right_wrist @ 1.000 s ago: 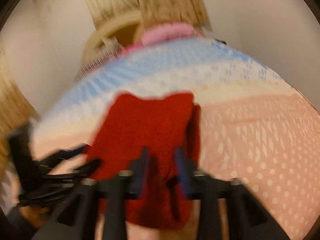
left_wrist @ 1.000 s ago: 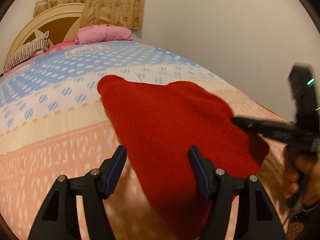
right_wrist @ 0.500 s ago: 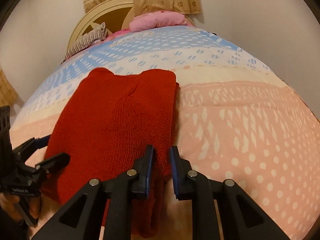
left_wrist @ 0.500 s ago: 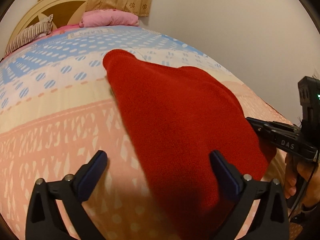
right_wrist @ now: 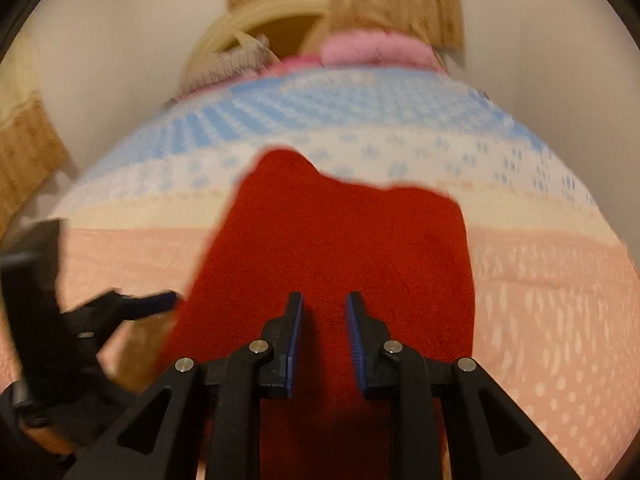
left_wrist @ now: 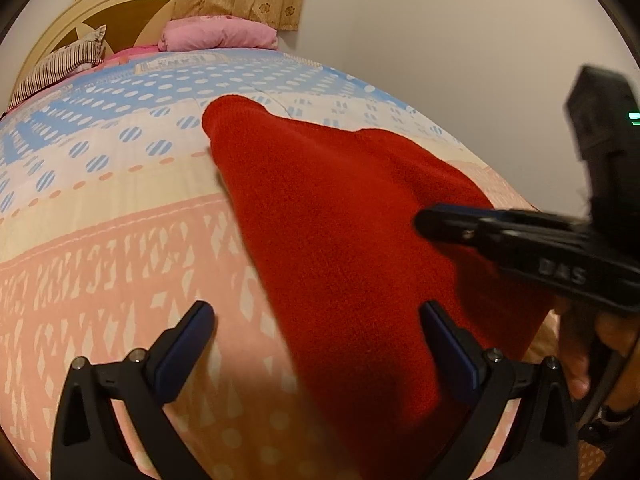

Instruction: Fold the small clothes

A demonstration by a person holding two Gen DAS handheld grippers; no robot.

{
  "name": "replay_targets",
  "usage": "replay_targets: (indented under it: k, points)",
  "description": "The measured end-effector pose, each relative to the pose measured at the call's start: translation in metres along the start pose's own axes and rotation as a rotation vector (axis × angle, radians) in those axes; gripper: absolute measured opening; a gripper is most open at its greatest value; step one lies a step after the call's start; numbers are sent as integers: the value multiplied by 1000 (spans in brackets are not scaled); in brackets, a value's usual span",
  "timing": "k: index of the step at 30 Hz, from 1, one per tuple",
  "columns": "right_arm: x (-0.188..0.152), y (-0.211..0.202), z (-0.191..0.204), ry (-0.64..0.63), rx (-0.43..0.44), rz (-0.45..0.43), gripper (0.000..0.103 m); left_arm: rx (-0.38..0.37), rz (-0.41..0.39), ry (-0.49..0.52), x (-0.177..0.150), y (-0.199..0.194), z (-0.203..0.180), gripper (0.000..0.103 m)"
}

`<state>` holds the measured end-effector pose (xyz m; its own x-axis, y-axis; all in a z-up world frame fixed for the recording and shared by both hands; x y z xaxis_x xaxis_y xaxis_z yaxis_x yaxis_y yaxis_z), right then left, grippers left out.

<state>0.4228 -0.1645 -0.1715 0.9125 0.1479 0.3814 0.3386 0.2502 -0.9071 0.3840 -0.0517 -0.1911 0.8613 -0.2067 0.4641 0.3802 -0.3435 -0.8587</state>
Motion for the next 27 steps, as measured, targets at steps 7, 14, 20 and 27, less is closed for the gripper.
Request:
replay_targets:
  k: [7,14,20,27]
  points:
    - [-2,1,-11,15,53,-44,17,-16,-33,12,-1,-6,-4,103]
    - [-10,-2,-7,-2,65,-82,17,-6,-10,21,-1,-2,-5,103]
    - [-12,0,-19,15,176,-92,17,-74,-84,-9,2,-18,-2,103]
    - [-19,-7,-13,8,195,-91,20,-69,29,-59,6,6,2,103]
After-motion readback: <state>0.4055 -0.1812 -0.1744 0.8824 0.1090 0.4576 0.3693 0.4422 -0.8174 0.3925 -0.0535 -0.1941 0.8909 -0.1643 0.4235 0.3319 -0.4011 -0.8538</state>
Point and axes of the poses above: each gripper's, at about its wrist camera, not at the fingertips, and y roughly the way its jaws point, z to its left, x to its top, the point moved 6 cm from there along y, roughly the way its jaws point, and after that the axes turned 15 degrees about z, right-handed, at the moved point
